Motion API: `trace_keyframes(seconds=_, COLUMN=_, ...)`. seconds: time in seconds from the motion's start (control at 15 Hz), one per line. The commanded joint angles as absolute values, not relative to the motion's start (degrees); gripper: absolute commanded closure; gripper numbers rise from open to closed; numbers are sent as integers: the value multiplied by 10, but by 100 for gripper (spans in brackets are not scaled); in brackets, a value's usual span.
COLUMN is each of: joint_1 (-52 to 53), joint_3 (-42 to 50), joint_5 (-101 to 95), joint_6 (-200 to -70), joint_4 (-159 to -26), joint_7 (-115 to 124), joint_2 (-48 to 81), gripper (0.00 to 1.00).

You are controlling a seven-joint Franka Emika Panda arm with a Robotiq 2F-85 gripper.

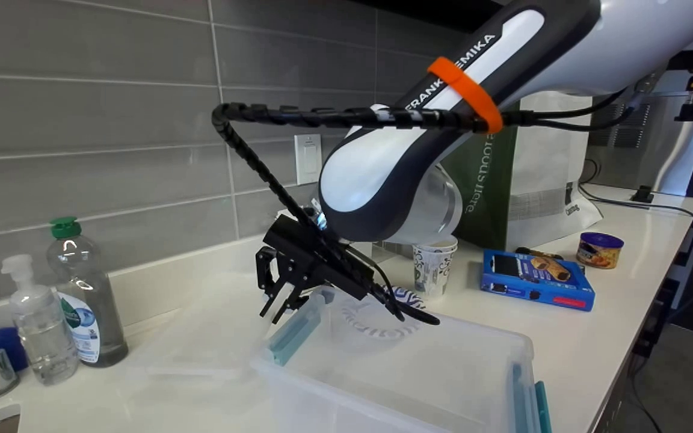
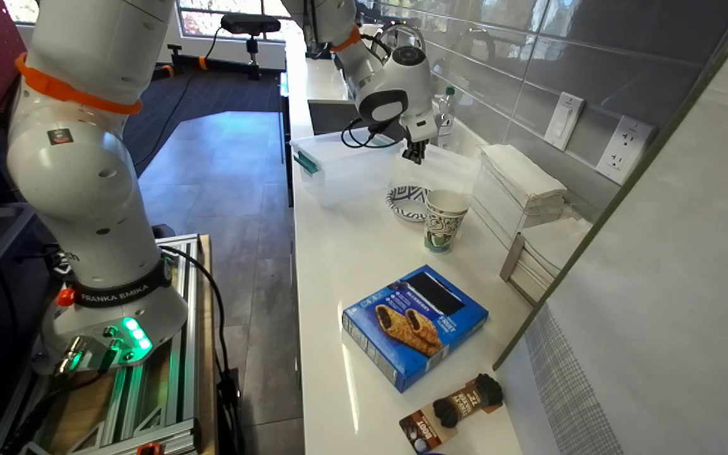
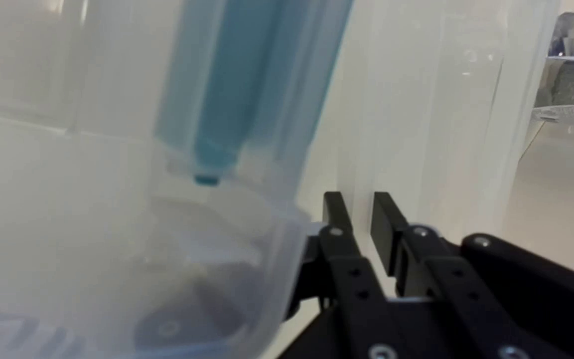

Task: Move the storage bin lid to the counter

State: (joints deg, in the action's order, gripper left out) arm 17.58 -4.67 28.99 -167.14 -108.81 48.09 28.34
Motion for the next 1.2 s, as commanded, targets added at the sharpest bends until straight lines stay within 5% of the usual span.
trace_keyframes(seconds=0.0, joint_1=166, joint_3=-50, joint_5=268, joint_6=-1637, joint_4=-1074, joint_7=496, joint_2=295, gripper=95)
trace_keyframes(seconds=0.6, joint_1=164, joint_3=-47, joint_5=242, joint_6=-1601, joint_4=-1072, joint_7=493, joint_2=300, gripper=95)
trace_keyframes(seconds=0.67, joint_1=165, joint_3=-47, joint_5=240, joint_6=-1600, joint_4=-1073, joint_7=493, joint_2=298, gripper=57)
trace_keyframes(seconds=0.73, joint_1=165, joint_3=-47, joint_5=238, joint_6=-1601, joint_4=-1073, joint_7=492, joint_2=297, gripper=56)
trace_keyframes(seconds=1.13, joint_1=165, joint_3=-55, joint_5=227, joint_6=-1613, joint_4=-1076, joint_7=473, joint_2=271, gripper=12)
